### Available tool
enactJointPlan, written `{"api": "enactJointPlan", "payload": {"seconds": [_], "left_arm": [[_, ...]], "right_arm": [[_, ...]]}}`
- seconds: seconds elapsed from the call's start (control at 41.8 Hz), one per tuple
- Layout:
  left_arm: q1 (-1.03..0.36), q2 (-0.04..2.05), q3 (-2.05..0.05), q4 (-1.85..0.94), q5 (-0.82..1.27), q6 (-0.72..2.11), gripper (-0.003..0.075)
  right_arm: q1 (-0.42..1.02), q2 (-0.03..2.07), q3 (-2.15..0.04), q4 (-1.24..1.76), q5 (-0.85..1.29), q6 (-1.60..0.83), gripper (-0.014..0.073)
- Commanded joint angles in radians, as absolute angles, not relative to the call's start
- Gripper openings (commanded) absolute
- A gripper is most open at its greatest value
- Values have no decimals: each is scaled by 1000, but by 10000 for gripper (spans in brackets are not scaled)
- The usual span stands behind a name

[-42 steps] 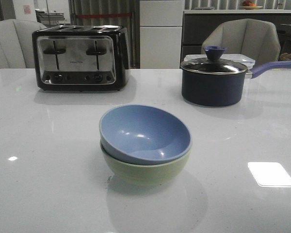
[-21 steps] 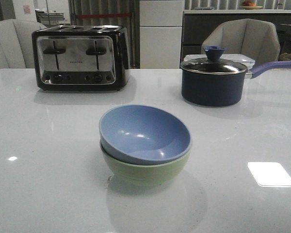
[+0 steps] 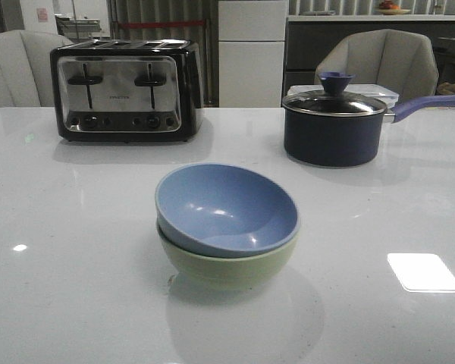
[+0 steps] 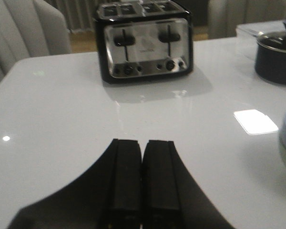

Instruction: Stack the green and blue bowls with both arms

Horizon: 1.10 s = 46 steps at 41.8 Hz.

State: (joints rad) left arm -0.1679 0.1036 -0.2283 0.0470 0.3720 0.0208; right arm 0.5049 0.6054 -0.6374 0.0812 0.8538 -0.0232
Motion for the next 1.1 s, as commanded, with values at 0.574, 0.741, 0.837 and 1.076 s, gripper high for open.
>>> {"api": "enactJointPlan", "payload": {"seconds": [0.574,0.741,0.837,1.076], "left_arm": [[-61,-26,8,-18,-85,15,94],[-63,-22,8,-18,-85,15,93],[-63,-22,8,-18,-85,15,93],[-63,-22,8,-18,-85,15,93]], "right_arm": [[500,605,-665,73,801,-23,57],[500,605,-665,73,800,-23,57],[500,605,-665,73,800,-23,57],[500,605,-665,73,800,-23,57]]}}
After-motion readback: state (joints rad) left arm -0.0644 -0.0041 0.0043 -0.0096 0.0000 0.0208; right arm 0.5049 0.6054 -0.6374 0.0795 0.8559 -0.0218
